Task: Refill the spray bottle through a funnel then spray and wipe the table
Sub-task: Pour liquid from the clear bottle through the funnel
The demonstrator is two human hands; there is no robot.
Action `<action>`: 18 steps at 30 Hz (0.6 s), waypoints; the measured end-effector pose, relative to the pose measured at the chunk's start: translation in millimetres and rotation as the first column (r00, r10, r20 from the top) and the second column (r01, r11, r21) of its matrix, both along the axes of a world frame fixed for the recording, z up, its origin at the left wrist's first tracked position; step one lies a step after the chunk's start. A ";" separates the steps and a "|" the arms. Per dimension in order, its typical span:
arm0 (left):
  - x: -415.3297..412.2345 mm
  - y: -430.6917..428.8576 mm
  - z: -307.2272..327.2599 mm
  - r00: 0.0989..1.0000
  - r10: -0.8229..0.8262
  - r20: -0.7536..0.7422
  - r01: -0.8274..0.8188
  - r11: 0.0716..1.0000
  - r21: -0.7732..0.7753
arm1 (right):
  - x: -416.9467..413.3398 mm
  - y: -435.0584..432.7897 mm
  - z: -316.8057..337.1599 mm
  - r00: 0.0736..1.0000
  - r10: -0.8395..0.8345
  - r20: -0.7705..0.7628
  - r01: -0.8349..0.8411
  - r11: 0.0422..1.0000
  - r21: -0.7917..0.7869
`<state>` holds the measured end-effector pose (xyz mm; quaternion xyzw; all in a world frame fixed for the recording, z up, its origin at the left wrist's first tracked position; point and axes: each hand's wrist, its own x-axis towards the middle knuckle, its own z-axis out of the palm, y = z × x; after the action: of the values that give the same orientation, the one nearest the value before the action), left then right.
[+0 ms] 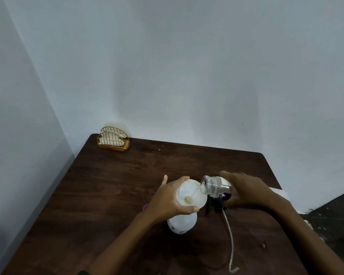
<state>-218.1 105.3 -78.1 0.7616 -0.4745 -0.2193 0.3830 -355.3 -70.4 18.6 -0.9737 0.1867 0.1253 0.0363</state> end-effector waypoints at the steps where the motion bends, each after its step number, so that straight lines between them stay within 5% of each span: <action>1: 0.1 0.0 -0.1 1.000 0.001 -0.002 -0.001 1.000 0.000 | 0.4 0.0 0.5 1.000 0.003 0.001 -0.003 1.000 -0.001; 18: 0.1 -0.6 4.6 1.000 -0.008 -0.010 0.008 1.000 -0.009 | 1.4 0.1 5.5 1.000 0.004 -0.005 -0.004 1.000 0.002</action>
<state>-218.0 104.7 -73.5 0.7568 -0.4768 -0.2226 0.3879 -353.9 -70.2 24.1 -0.9738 0.1845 0.1282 0.0364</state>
